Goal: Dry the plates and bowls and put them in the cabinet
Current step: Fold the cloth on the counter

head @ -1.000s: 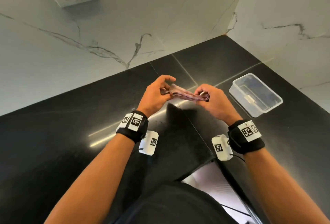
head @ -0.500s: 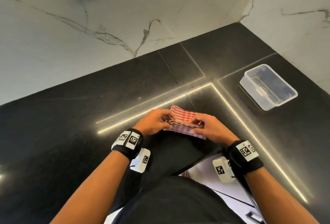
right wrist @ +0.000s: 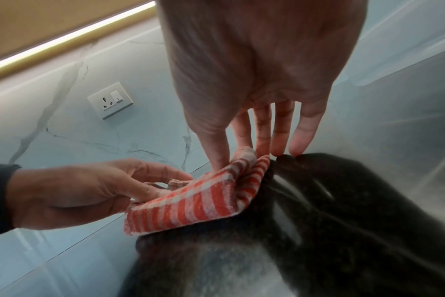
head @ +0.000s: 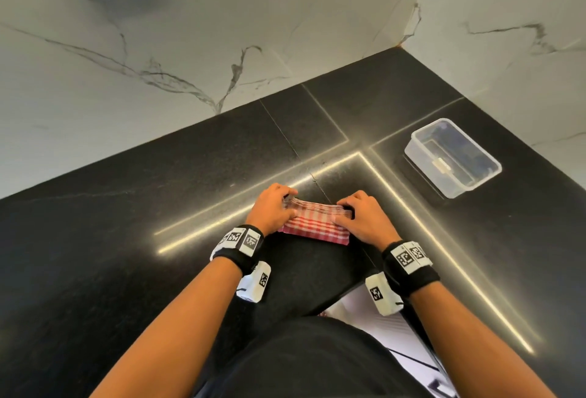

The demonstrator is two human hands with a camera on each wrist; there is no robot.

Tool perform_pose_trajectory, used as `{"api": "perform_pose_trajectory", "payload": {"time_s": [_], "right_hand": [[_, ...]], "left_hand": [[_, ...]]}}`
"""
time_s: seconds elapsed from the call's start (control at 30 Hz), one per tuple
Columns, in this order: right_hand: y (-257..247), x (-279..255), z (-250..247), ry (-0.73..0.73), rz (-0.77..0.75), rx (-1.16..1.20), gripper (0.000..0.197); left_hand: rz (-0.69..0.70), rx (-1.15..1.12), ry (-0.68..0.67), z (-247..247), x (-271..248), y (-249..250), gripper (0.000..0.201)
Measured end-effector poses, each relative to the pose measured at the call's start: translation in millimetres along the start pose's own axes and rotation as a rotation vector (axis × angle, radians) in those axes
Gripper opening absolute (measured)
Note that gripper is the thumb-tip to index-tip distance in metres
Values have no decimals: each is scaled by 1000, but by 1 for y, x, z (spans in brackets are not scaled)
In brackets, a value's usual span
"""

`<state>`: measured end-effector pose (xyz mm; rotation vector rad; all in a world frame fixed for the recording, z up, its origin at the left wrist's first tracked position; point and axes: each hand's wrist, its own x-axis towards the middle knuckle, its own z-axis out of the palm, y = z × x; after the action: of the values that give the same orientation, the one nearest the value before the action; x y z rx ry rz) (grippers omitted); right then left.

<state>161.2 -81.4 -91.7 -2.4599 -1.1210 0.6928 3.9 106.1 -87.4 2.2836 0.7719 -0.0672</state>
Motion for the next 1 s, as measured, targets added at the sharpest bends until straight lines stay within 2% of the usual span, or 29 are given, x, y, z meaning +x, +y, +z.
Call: {"api": "perform_pose_trajectory", "payload": {"time_s": [0.1, 0.2, 0.33, 0.43, 0.57, 0.63, 0.77, 0.87, 1.0], "right_hand": [[-3, -5, 2, -10, -9, -16, 47], [-8, -5, 2, -31, 25, 47, 35], [-5, -4, -11, -92, 57, 240, 22], [13, -7, -32, -60, 72, 449, 16], [43, -14, -80, 58, 80, 767, 18], [58, -21, -111, 121, 95, 842, 18], [99, -30, -160, 306, 149, 866, 18], [132, -31, -181, 428, 206, 888, 14], [167, -25, -194, 551, 301, 787, 16]], "left_hand": [[-13, 61, -29, -2, 3, 0, 50], [-12, 127, -75, -5, 7, 9, 33], [-36, 58, -109, -13, 16, 27, 19], [9, -10, -109, -23, 30, 48, 21], [150, -152, -98, -27, 61, 99, 29], [221, -221, -88, -24, 80, 134, 31], [323, -265, -92, -11, 120, 209, 36], [349, -279, -100, 5, 148, 260, 36], [358, -168, -130, 29, 182, 308, 27]]}}
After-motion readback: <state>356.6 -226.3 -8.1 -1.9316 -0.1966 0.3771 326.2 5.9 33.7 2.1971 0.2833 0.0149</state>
